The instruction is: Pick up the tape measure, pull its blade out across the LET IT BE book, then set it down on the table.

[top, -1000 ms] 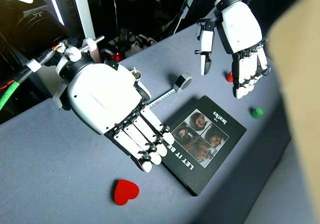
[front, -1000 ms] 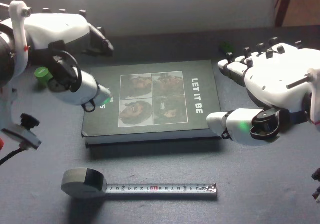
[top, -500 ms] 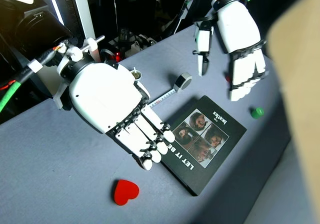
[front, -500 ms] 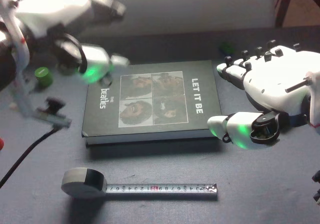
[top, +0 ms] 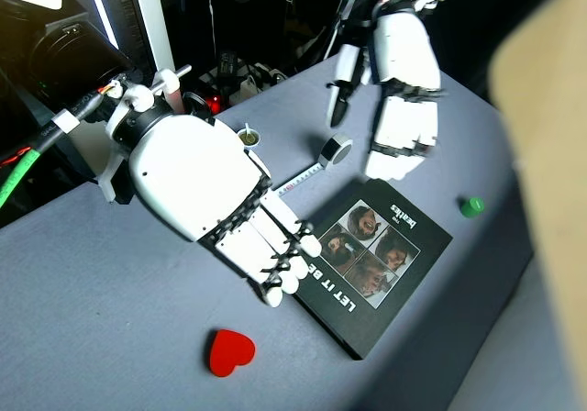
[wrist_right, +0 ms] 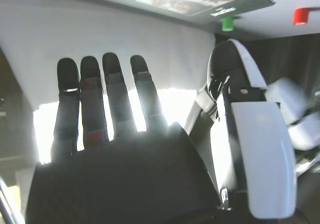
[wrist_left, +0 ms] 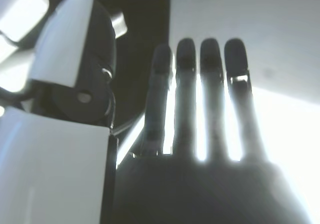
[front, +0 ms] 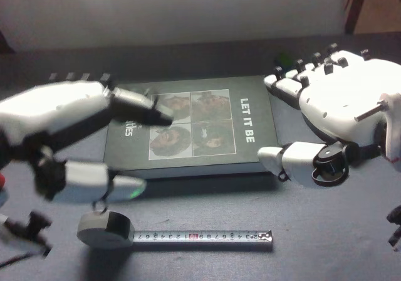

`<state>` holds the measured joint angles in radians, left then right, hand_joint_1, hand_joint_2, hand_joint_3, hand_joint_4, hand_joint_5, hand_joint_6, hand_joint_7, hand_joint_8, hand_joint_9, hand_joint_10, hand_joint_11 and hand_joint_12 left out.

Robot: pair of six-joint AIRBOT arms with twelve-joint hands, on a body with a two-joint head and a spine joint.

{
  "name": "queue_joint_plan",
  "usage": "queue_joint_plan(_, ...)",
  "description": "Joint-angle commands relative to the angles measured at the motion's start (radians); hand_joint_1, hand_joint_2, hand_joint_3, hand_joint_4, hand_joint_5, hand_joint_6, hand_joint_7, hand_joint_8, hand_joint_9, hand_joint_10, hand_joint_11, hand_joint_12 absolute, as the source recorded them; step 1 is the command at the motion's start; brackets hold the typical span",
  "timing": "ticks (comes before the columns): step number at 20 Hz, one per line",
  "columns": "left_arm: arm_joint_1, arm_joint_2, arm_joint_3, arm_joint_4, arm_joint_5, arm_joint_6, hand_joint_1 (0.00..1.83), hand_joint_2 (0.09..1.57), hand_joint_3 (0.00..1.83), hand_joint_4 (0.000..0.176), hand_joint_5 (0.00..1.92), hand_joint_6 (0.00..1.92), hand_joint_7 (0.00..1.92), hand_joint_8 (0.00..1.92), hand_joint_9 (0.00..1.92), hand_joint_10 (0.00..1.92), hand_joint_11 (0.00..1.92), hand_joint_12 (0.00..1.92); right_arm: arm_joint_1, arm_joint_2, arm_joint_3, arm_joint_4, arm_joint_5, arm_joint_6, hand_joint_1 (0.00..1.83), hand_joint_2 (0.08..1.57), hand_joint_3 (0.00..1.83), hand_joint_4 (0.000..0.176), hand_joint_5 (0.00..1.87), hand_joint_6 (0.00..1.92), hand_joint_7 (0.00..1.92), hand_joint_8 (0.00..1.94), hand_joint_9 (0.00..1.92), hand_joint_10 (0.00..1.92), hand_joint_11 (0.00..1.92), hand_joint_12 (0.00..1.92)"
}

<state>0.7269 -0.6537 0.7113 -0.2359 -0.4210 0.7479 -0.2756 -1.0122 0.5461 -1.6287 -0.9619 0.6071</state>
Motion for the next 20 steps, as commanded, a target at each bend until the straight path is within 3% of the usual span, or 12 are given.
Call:
queue_joint_plan(1, 0.031, 0.006, 0.004, 0.035, -0.189, -0.060, 1.00, 1.10, 0.00, 0.000, 0.52, 0.01, 0.54, 0.00, 0.50, 0.01, 0.22, 0.85, -0.005, 0.004, -0.009, -0.150, -0.043, 0.043, 0.11, 1.21, 0.00, 0.048, 0.08, 0.00, 0.16, 0.00, 0.16, 0.00, 0.00, 0.62)
queue_joint_plan(3, 0.136, 0.003, 0.014, 0.056, -0.298, -0.148, 1.00, 1.10, 0.00, 0.000, 0.54, 0.01, 0.56, 0.01, 0.52, 0.01, 0.23, 0.84, -0.027, 0.002, -0.019, -0.239, -0.075, 0.083, 0.12, 1.21, 0.00, 0.048, 0.09, 0.00, 0.16, 0.00, 0.17, 0.01, 0.00, 0.63)
queue_joint_plan(6, 0.279, -0.027, 0.047, 0.070, -0.464, -0.251, 1.00, 1.10, 0.00, 0.000, 0.55, 0.01, 0.57, 0.01, 0.53, 0.01, 0.23, 0.84, -0.040, 0.000, -0.030, -0.280, -0.108, 0.103, 0.13, 1.20, 0.00, 0.045, 0.12, 0.01, 0.19, 0.00, 0.19, 0.00, 0.00, 0.68)
queue_joint_plan(10, 0.368, -0.065, 0.109, 0.147, -0.561, -0.400, 1.01, 1.10, 0.00, 0.000, 0.55, 0.01, 0.58, 0.01, 0.55, 0.01, 0.23, 0.84, -0.073, -0.016, -0.031, -0.379, -0.173, 0.133, 0.15, 1.21, 0.00, 0.039, 0.12, 0.00, 0.19, 0.00, 0.19, 0.00, 0.00, 0.62)
queue_joint_plan(15, 0.468, -0.114, 0.152, 0.166, -0.672, -0.436, 1.02, 1.11, 0.00, 0.000, 0.55, 0.00, 0.58, 0.01, 0.55, 0.01, 0.24, 0.84, -0.076, -0.018, -0.031, -0.384, -0.171, 0.145, 0.16, 1.21, 0.00, 0.037, 0.11, 0.00, 0.20, 0.00, 0.20, 0.00, 0.00, 0.65)
queue_joint_plan(20, 0.527, -0.164, 0.187, 0.167, -0.706, -0.439, 1.02, 1.11, 0.00, 0.000, 0.56, 0.01, 0.59, 0.01, 0.55, 0.01, 0.25, 0.84, -0.087, -0.019, -0.030, -0.389, -0.170, 0.183, 0.16, 1.21, 0.00, 0.036, 0.12, 0.00, 0.21, 0.00, 0.21, 0.00, 0.00, 0.66)
